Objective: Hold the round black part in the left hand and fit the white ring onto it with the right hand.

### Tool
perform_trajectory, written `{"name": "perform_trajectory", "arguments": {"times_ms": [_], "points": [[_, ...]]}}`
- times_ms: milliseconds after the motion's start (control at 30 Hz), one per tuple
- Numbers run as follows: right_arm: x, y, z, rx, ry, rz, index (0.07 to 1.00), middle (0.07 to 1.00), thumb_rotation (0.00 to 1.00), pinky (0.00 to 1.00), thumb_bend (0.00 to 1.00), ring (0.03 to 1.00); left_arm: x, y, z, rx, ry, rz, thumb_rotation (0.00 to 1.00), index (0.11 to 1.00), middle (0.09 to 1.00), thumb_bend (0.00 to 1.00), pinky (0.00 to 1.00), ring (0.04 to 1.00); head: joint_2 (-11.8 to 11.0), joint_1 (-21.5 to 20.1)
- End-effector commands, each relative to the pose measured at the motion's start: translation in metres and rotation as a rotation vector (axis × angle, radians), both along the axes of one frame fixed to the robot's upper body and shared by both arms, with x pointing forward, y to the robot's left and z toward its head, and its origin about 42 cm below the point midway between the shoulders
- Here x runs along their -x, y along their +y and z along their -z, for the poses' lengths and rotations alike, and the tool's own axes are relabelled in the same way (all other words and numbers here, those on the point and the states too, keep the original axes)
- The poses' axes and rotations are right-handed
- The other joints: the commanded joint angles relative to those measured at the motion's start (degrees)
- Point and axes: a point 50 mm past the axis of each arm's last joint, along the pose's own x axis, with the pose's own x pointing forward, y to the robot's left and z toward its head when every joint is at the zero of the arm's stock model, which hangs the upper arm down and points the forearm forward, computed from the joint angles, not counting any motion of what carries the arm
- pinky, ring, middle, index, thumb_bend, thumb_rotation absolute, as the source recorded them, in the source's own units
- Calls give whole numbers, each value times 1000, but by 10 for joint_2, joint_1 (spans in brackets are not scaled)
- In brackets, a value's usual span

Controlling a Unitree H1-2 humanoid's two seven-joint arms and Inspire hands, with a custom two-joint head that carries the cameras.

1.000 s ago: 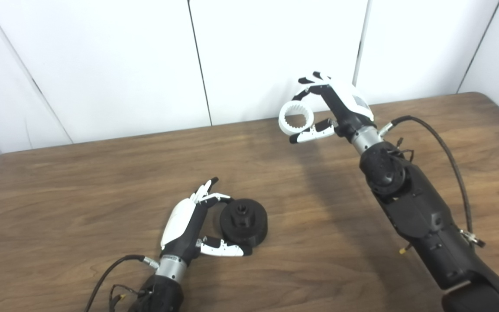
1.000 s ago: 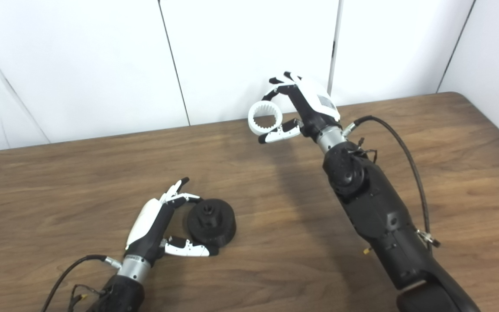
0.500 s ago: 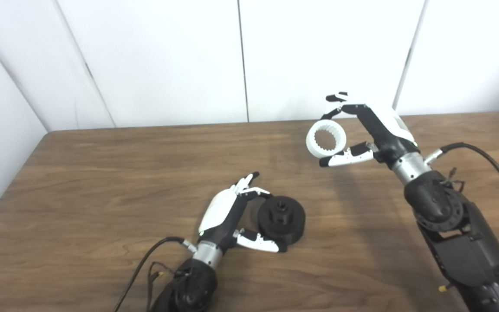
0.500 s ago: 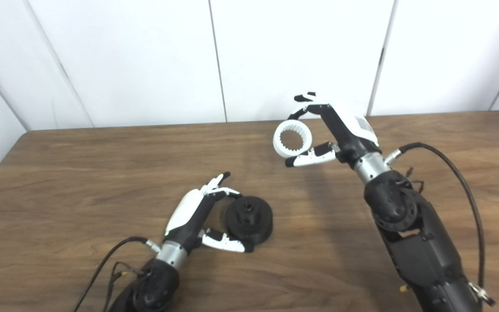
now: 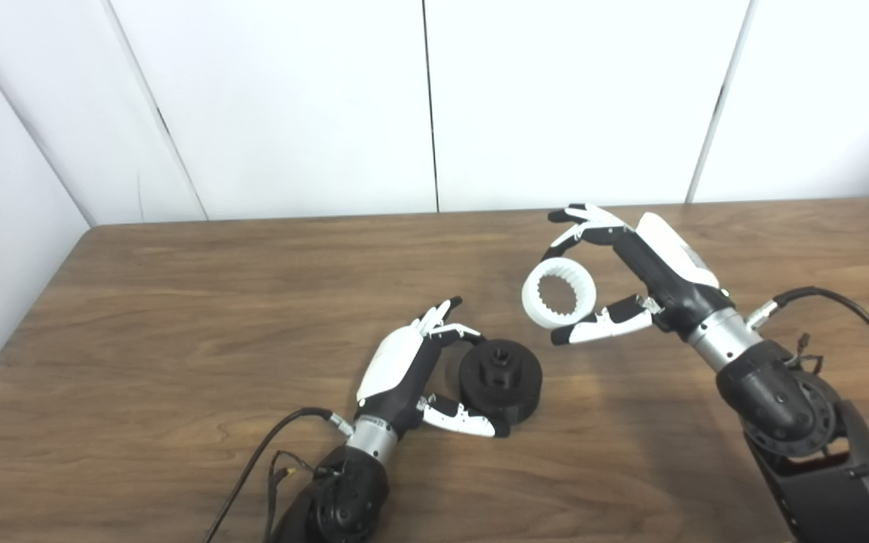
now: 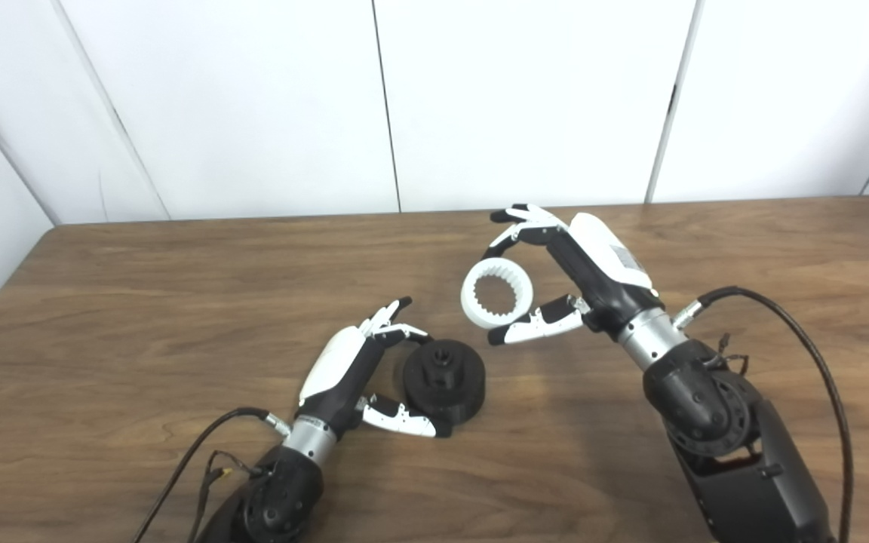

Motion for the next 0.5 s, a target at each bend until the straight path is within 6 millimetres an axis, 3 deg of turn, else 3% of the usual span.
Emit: {"name": "perform_trajectory", "arguments": {"times_ms": [0,200,467], "points": [[7,3,-16,-4,-49,-44,479,865,142,859,522,934,-4,0,-5,-12,-28,2,271,601,1000,984,1000,1000,1,0],[17,5,-8,9,1,-65,479,863,142,938,522,942,-4,-1,-7,-11,-23,4,261,604,1000,981,1000,1000,1,0],[25,13,5,19,35,-105,480,867,145,965,521,939,-3,-1,-7,-11,-22,7,261,607,1000,975,1000,1000,2,-1]]}}
